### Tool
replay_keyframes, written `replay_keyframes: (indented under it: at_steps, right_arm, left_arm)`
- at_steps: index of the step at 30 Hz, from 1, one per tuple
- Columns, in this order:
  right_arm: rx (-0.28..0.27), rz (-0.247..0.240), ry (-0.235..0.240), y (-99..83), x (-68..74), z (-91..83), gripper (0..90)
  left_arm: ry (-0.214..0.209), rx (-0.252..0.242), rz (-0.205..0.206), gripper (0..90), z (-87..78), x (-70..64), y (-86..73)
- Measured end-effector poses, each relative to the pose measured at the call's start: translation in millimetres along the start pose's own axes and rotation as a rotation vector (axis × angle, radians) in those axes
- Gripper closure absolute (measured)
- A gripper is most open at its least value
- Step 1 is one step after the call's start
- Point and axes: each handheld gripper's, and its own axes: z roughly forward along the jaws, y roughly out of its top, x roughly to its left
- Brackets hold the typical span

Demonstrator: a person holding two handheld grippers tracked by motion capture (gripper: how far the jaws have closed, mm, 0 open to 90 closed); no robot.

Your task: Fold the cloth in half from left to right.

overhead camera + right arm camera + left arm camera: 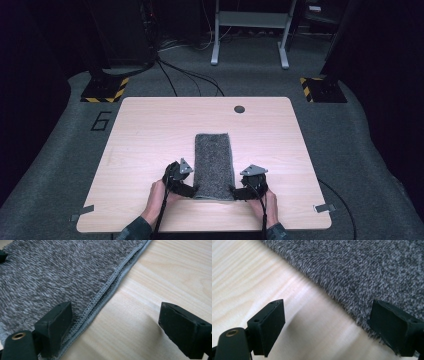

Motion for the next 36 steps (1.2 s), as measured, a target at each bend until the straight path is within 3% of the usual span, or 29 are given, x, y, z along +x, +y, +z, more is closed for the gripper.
replay_keyframes:
  at_steps: [1, 4, 7, 10, 14, 15, 16, 17, 18, 20, 25, 27, 28, 30, 31, 36]
  right_arm:
    - [0.003, -0.019, -0.001, -0.8, -0.7, -0.9, 11.7]
    - [-0.019, -0.015, 0.005, -1.0, -0.4, -5.1, 11.3]
    - [-0.042, -0.007, 0.028, 3.4, -1.6, -10.4, 10.2]
    - [-0.028, -0.031, 0.039, 5.8, 1.5, -10.3, 9.6]
    - [0.002, -0.049, 0.047, -0.3, 10.1, -7.7, 9.3]
    - [0.008, -0.025, 0.046, -1.6, 13.5, -8.0, 9.3]
    - [0.013, -0.060, 0.047, -3.4, 12.3, -7.5, 9.4]
    - [0.017, -0.029, 0.048, -4.3, 15.7, -7.1, 9.5]
    - [0.018, -0.040, 0.048, -4.3, 14.8, -7.6, 9.6]
    - [0.010, -0.044, 0.048, -0.3, 11.4, -7.8, 9.6]
    - [-0.024, -0.016, 0.036, 22.5, -3.8, -6.9, 9.7]
    - [-0.039, 0.006, 0.026, 34.3, -14.0, -0.9, 9.8]
    - [-0.034, 0.005, 0.023, 37.8, -18.1, 2.0, 9.8]
    - [-0.020, 0.020, 0.015, 45.2, -26.8, 12.4, 9.8]
    - [-0.006, 0.045, 0.016, 47.7, -29.0, 17.9, 9.7]
    - [0.056, 0.020, -0.005, 48.7, -31.5, 34.8, 9.9]
  left_arm:
    - [-0.003, -0.005, -0.003, 12.6, -2.1, -1.0, -0.9]
    - [-0.025, -0.040, -0.016, 12.4, -12.5, -2.2, -1.8]
    - [-0.043, -0.040, -0.008, 12.4, -16.5, -8.5, -2.5]
    - [-0.038, -0.022, 0.017, 12.7, -13.8, -15.1, -5.9]
    - [-0.030, -0.013, 0.015, 12.9, -11.6, -18.6, -13.9]
    - [-0.029, -0.017, 0.010, 12.9, -11.4, -19.6, -16.1]
    - [-0.032, -0.019, 0.007, 12.9, -11.8, -20.0, -18.0]
    - [-0.036, -0.030, 0.000, 12.9, -12.4, -19.7, -19.3]
    - [-0.042, -0.033, -0.003, 12.8, -12.8, -18.8, -19.2]
    - [-0.066, -0.044, -0.023, 11.8, -14.6, -13.5, -16.2]
    - [-0.032, -0.063, -0.041, 11.6, -17.1, 8.0, 4.1]
    - [-0.040, -0.084, -0.106, 11.5, -9.9, 23.2, 15.5]
    - [-0.016, -0.069, -0.092, 11.6, -5.8, 29.9, 21.0]
    - [-0.019, -0.056, -0.115, 11.7, 5.2, 40.0, 29.7]
    - [-0.001, -0.036, -0.112, 12.0, 10.5, 42.2, 33.4]
    - [0.026, 0.021, -0.118, 11.4, 29.2, 43.6, 35.5]
